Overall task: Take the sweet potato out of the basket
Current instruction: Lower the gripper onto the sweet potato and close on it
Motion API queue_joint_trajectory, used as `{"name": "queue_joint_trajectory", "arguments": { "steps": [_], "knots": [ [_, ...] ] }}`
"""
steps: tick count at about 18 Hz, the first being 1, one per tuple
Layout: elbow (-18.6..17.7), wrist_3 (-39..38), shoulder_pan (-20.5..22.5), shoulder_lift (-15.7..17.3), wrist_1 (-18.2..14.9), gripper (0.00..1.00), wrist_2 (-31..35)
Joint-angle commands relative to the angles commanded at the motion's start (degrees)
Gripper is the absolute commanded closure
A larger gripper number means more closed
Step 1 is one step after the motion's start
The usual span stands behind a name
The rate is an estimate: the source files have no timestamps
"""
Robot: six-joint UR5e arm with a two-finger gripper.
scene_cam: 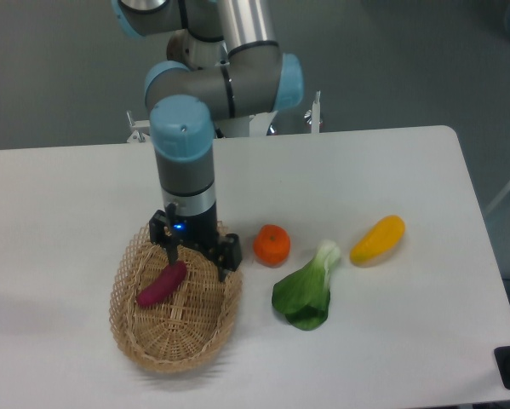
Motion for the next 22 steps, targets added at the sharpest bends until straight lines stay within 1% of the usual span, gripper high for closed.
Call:
{"name": "queue_joint_trajectory", "arguments": {
  "steps": [2,3,5,11,20,22],
  "knots": [
    [0.26,0.09,-0.97,-2.1,0.17,0.0,0.17],
    [0.61,0.35,-1.06,-2.46,0.17,0.0,-0.09],
    [0.18,1.84,-1.23,-2.64,0.0,0.0,-0.27],
    [-1.23,2.11,-2.29,-4.31,0.17,0.0,0.0],
    [-1.06,1.32,-3.17,-6.15,1.05,0.0,0.17],
    [-0.7,1.23,-3.26,-6.86,1.14,0.13,0.35]
  ]
}}
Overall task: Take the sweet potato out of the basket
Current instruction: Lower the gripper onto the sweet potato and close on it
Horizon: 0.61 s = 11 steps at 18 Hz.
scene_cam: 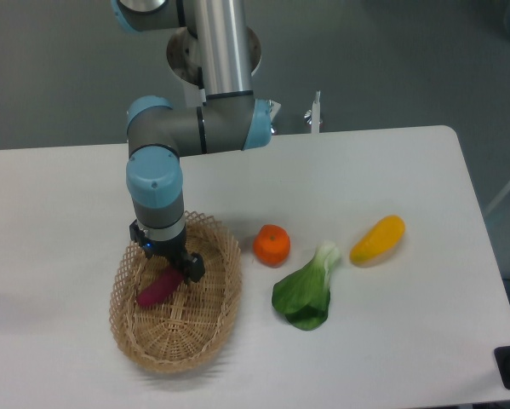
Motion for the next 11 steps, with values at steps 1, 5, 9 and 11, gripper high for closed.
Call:
{"name": "queue_joint_trajectory", "arguments": {
  "steps": [1,5,9,11],
  "knots": [
    [0.09,0.09,0.0,0.0,0.0,0.23,0.0],
    [0.26,0.52,0.0,0.0,0.0,0.62,0.0],
    [0.62,0.7,0.09,0.35,0.0,0.79,0.0],
    [1.31,0.7,0.09,0.35,-0.09,0.8,0.09]
  ]
}}
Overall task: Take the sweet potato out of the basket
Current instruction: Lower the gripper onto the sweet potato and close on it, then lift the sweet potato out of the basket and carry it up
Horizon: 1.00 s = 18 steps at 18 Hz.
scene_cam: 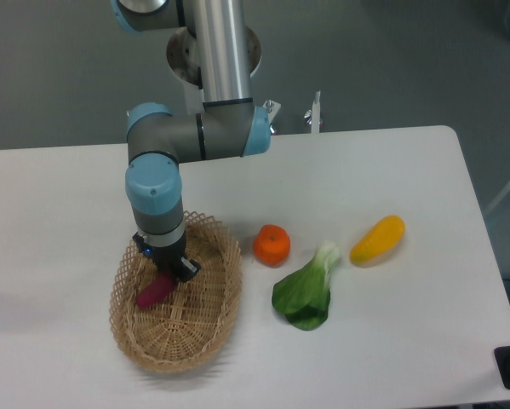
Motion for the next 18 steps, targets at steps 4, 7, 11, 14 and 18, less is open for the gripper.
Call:
{"name": "queue_joint_trajectory", "arguments": {
  "steps": [4,7,11,14,18],
  "knots": [
    [1.23,0.17,0.44,0.96,-0.26,0.8,0.0],
    [2.81,1.48,2.98,4.2,-1.14,0.8,0.0],
    [6.5,7.64,8.51,7.64,-6.48,0.8,-0.09],
    [10.98,11.93,13.52,9.31,-14.13,0.8,-0.17],
    [13.19,21.16,20.81,11.16,-18.54,0.8,-0.44]
  ]
}}
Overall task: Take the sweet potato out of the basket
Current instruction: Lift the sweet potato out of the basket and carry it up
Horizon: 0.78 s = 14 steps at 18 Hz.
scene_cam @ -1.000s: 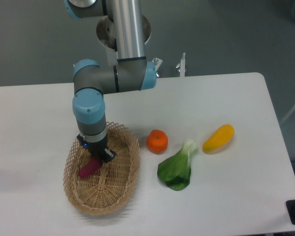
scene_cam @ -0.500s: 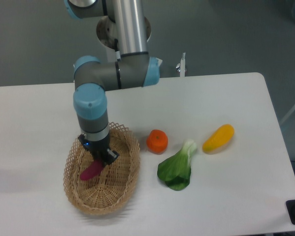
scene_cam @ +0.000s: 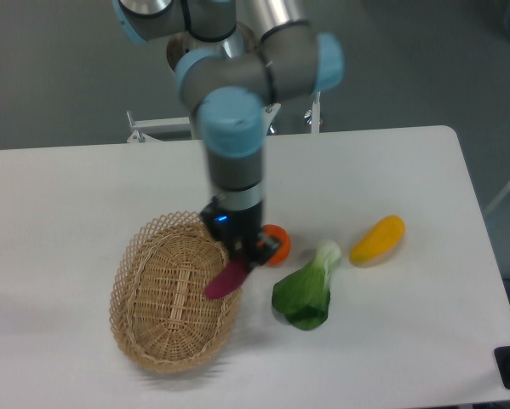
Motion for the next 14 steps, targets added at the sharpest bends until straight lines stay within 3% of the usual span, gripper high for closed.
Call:
{"name": "queue_joint_trajectory", "arguments": {
  "steps": [3,6,8,14],
  "knots": [
    [-0.79,10.01,5.63,0.36,-0.7,0.8,-0.18],
    [-1.05,18.1,10.64,1.15,-3.77,0.8,-0.27],
    [-0.97,20.15,11.88,2.28,-5.62,0.8,-0.26],
    [0.0,20.15,11.97,2.73,-5.81,0.8,-0.97]
  ]
}}
